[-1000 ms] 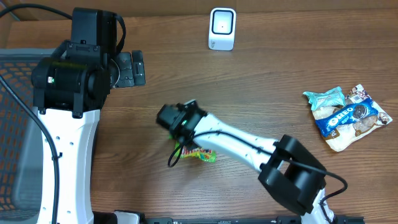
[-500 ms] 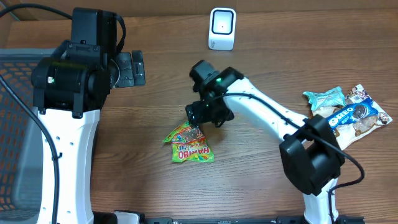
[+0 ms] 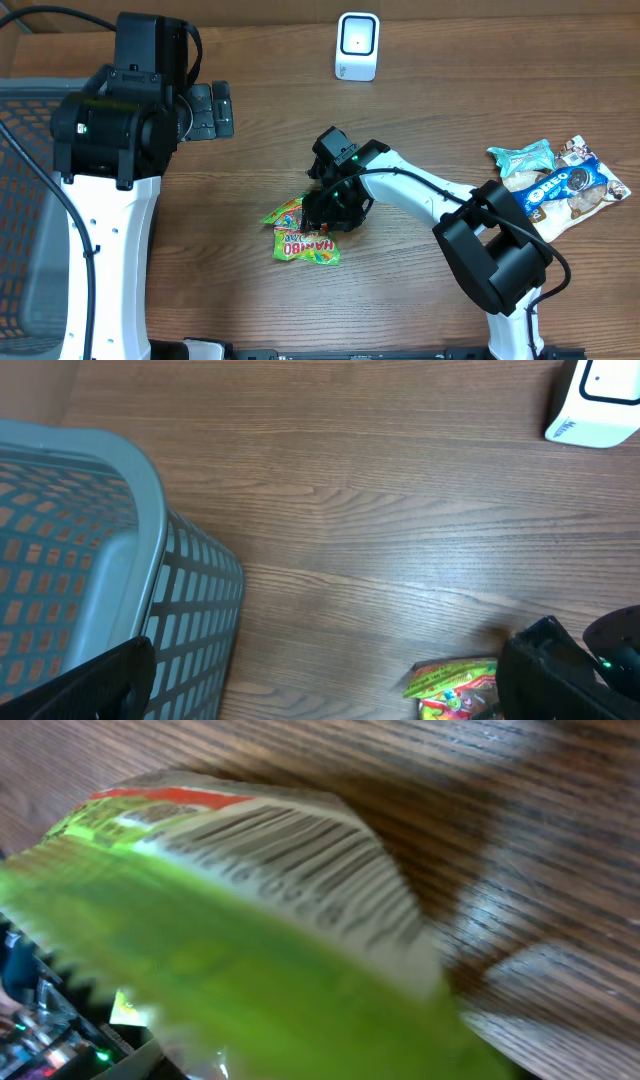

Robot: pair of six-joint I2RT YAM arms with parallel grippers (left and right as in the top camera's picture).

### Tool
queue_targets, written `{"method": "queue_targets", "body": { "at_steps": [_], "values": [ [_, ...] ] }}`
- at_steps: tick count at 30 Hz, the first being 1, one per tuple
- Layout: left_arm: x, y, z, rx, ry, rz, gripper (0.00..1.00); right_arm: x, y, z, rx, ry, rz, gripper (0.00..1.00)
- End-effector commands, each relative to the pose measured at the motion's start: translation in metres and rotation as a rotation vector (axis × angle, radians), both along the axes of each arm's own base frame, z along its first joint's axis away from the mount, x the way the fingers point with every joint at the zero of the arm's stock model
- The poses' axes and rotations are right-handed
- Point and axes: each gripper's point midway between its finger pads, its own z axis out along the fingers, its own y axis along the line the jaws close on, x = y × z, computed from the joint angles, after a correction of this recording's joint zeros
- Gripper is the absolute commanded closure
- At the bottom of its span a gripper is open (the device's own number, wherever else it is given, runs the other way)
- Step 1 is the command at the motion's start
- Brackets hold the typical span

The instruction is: Scan the item barcode

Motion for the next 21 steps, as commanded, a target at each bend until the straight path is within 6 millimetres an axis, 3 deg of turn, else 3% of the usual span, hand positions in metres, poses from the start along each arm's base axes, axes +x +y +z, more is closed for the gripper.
{"method": "queue_targets", "body": {
  "at_steps": [1, 2, 3, 7, 10, 14, 18, 21],
  "values": [
    [0.002, 0.003, 0.003, 0.023, -0.004, -0.006, 0.01, -0.006, 0.004, -0.001, -0.006, 0.046, -0.055, 0.57],
    [0.002, 0.003, 0.003, 0.023, -0.004, -0.006, 0.0, -0.006, 0.004, -0.001, -0.005, 0.046, -0.055, 0.85],
    [0.002, 0.003, 0.003, 0.023, -0.004, -0.006, 0.0, -0.006, 0.005, -0.001, -0.002, 0.044, -0.056, 0.96],
    [0.002, 0.003, 0.003, 0.023, -0.004, -0.006, 0.0, 0.0, 0.004, 0.005, 0.01, 0.02, -0.056, 0.96],
    [0.002, 0.003, 0.003, 0.022, -0.004, -0.006, 0.0, 0.018, -0.015, 0.015, -0.055, -0.066, -0.098, 0.96],
    [0.002, 0.003, 0.003, 0.023, -0.004, -0.006, 0.01, 0.047, -0.068, 0.044, -0.271, -0.275, -0.182, 0.96],
    [0.002, 0.003, 0.003, 0.023, -0.004, -0.006, 0.0, 0.077, -0.151, 0.093, -0.685, -0.552, -0.324, 0.96],
    [0.002, 0.003, 0.003, 0.023, -0.004, -0.006, 0.0, 0.089, -0.191, 0.107, -0.911, -0.675, -0.371, 0.96]
  ]
}}
